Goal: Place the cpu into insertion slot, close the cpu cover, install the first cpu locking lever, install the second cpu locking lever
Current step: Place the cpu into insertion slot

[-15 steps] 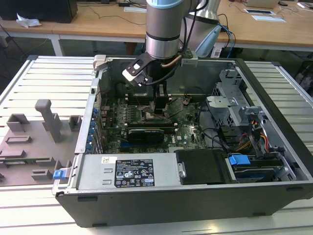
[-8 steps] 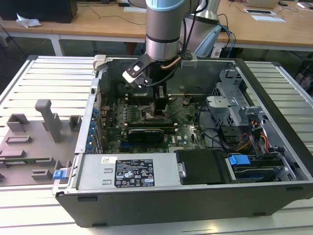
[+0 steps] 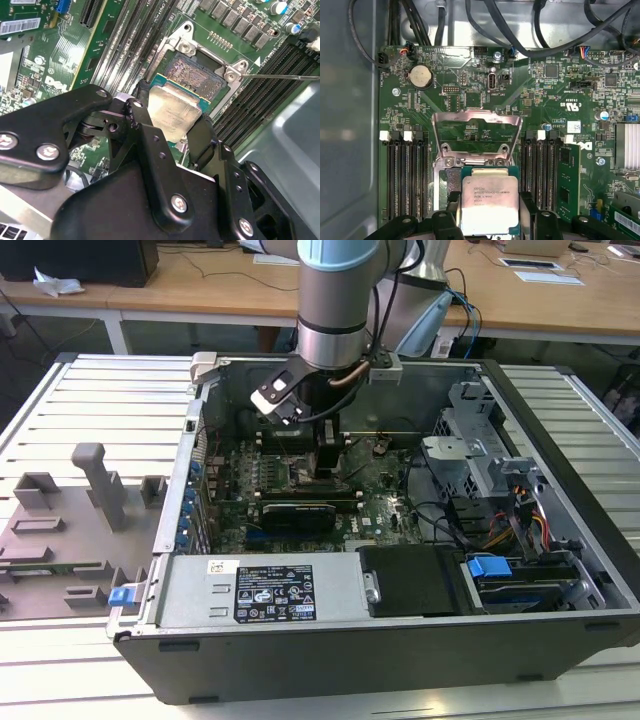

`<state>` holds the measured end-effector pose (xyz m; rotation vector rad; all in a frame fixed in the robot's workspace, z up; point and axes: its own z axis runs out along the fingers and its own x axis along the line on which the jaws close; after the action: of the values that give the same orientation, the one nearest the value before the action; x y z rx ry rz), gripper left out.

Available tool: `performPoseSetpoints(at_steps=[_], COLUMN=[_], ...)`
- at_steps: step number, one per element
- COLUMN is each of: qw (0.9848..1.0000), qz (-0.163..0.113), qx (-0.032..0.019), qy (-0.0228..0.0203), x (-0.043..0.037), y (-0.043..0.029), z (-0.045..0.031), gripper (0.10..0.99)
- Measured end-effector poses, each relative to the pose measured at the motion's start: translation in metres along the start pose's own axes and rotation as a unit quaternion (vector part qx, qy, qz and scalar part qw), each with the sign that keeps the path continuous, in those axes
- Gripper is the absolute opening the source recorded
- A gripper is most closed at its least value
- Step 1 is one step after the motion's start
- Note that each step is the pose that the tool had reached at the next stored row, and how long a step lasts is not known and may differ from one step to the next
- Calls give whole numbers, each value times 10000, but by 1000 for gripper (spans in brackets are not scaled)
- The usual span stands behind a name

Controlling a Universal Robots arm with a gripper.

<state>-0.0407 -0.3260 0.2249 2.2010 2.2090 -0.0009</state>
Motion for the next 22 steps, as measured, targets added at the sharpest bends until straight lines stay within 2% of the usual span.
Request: performPoseSetpoints(at_steps=[9, 15, 18, 22], qw=[10000, 10000, 10000, 10000], qz=[1, 0, -2, -4], qx=[0, 0, -1, 0], qy=[-1, 13, 19, 18], x=[15, 44, 67, 81], y=[-3, -96, -104, -106], z=[111, 119, 131, 186], gripper=[541, 541, 541, 541])
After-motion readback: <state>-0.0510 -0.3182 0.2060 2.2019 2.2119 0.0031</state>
